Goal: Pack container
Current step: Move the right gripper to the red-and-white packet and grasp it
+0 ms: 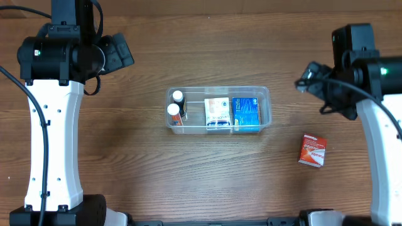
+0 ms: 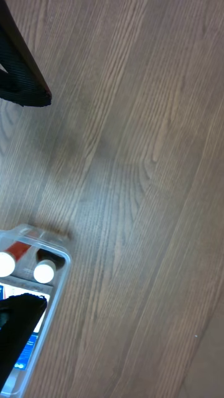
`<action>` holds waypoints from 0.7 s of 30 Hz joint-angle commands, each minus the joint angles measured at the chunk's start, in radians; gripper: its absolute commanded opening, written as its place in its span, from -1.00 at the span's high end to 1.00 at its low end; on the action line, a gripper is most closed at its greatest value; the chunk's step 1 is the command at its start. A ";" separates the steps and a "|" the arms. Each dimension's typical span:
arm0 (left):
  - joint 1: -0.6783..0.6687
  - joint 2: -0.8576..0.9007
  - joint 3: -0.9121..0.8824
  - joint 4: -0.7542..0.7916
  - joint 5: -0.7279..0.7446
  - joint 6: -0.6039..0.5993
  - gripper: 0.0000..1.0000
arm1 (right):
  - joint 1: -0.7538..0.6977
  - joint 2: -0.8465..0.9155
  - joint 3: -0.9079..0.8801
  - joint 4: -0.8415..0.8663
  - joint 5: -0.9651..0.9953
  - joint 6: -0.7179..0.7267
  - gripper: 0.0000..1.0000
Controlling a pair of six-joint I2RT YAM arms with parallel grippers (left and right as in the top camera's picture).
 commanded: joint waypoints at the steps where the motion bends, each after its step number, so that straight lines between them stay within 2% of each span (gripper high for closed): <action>1: 0.001 0.004 0.008 0.006 -0.013 0.019 -0.95 | -0.022 -0.143 -0.157 0.011 -0.004 0.012 -1.00; 3: 0.001 0.004 0.008 0.014 -0.013 0.019 -0.95 | -0.080 -0.184 -0.310 0.043 -0.016 0.005 -1.00; 5: 0.002 0.004 0.008 0.018 -0.013 0.019 -0.95 | -0.169 -0.183 -0.467 0.157 -0.161 -0.146 -1.00; 9: 0.001 0.004 0.008 0.020 -0.013 0.019 -0.96 | -0.307 -0.112 -0.655 0.273 -0.182 -0.193 -1.00; 13: 0.001 0.004 0.008 0.020 -0.013 0.019 -0.96 | -0.330 0.009 -0.673 0.305 -0.181 -0.359 -1.00; 21: 0.001 0.004 0.008 0.017 -0.013 0.019 -0.95 | -0.330 0.223 -0.674 0.419 -0.181 -0.444 -1.00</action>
